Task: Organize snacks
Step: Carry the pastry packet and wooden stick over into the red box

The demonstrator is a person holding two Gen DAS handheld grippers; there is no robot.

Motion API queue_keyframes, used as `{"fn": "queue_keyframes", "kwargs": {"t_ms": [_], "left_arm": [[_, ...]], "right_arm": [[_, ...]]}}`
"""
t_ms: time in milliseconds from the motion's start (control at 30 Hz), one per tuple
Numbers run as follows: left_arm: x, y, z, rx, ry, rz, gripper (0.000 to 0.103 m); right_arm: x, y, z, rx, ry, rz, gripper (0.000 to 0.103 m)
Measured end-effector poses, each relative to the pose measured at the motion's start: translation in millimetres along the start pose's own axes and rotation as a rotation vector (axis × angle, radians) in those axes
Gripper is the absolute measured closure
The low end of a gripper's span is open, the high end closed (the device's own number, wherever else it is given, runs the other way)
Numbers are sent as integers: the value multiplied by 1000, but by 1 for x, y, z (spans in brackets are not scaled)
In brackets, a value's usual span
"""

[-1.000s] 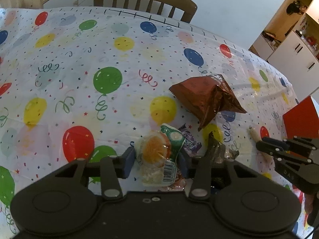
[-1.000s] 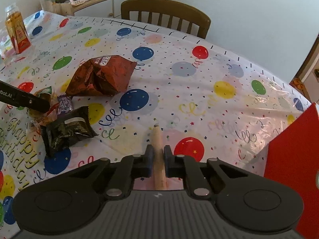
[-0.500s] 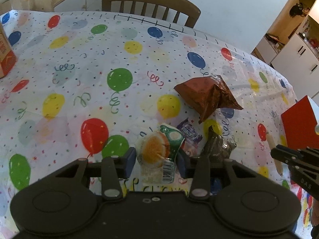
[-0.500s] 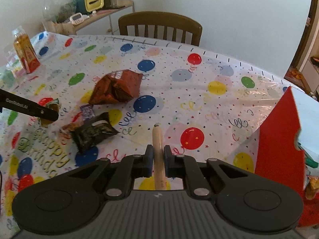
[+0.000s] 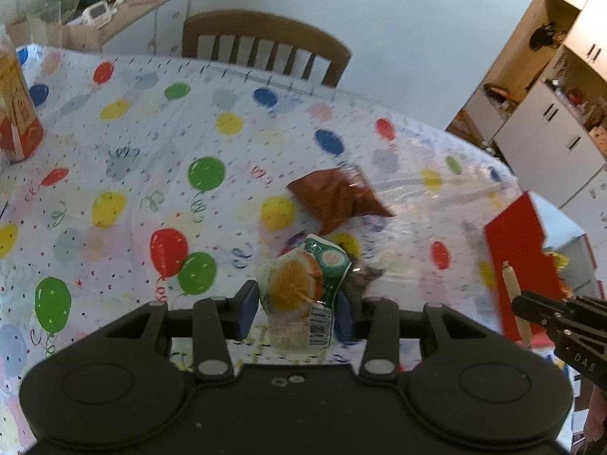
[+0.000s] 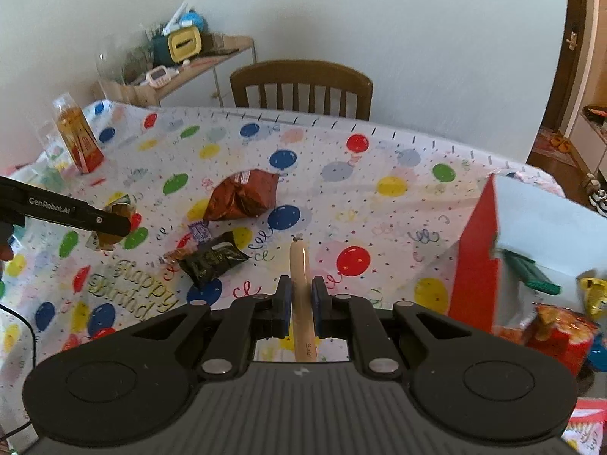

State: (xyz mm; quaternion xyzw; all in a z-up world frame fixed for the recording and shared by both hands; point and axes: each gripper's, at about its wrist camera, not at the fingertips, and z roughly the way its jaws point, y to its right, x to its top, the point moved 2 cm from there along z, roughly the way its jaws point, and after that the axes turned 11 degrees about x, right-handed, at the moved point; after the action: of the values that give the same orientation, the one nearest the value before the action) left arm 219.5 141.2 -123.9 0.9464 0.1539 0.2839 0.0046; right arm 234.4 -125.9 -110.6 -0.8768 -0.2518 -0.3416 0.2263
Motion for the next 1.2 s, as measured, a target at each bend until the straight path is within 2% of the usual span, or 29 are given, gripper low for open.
{"fn": "queue_keyframes", "kwargs": {"t_ms": [267, 667, 1000, 1200], "left_arm": [[-3, 42, -36, -42, 45, 44, 62], [-6, 139, -70, -114, 96, 144, 62], [-15, 237, -74, -166, 112, 222, 62], [-17, 291, -62, -177, 104, 252, 62]], "right_arm": [[-2, 8, -52, -31, 51, -10, 92], [-12, 59, -113, -85, 113, 12, 92], [-23, 123, -142, -116, 126, 40, 92], [-29, 160, -145, -119, 124, 66, 92]]}}
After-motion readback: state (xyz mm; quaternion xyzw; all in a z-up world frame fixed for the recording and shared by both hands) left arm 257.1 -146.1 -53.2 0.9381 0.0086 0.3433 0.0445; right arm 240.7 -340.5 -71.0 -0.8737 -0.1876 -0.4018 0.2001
